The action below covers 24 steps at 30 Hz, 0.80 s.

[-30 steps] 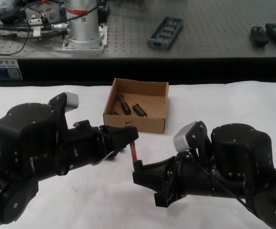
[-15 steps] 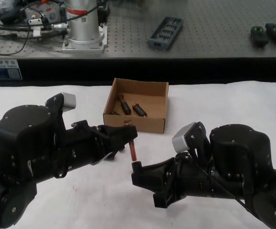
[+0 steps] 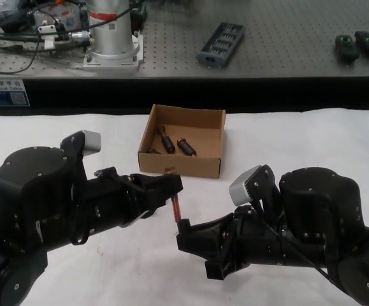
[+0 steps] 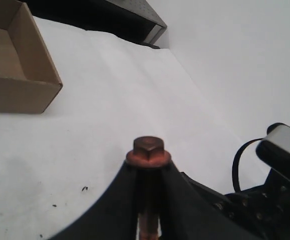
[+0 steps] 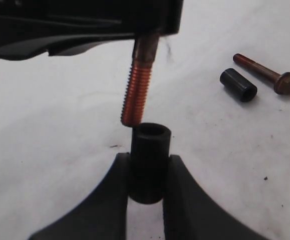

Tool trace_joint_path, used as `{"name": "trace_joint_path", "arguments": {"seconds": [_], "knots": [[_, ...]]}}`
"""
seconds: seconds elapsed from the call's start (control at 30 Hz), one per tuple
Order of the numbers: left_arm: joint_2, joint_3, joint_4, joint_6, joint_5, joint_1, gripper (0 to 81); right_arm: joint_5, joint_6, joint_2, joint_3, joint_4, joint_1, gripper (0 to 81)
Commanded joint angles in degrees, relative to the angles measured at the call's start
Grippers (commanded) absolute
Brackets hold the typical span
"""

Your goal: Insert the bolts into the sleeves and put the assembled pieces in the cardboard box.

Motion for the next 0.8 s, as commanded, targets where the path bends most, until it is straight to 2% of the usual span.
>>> {"name": "trace_joint_path", "arguments": {"seconds": [0.0,0.77], "knots": [[-0.2,0.0,-1.3,-0.7,-0.3,-0.2,0.6,-0.8,0.8,0.0,-0.4,-1.4,0.3,4.9],[-0.2,-0.1,-3.7,0.0,-0.8,-0.2,0.6,-2.5,0.8,0.0,-0.3,-1.1,0.3,4.9]]}}
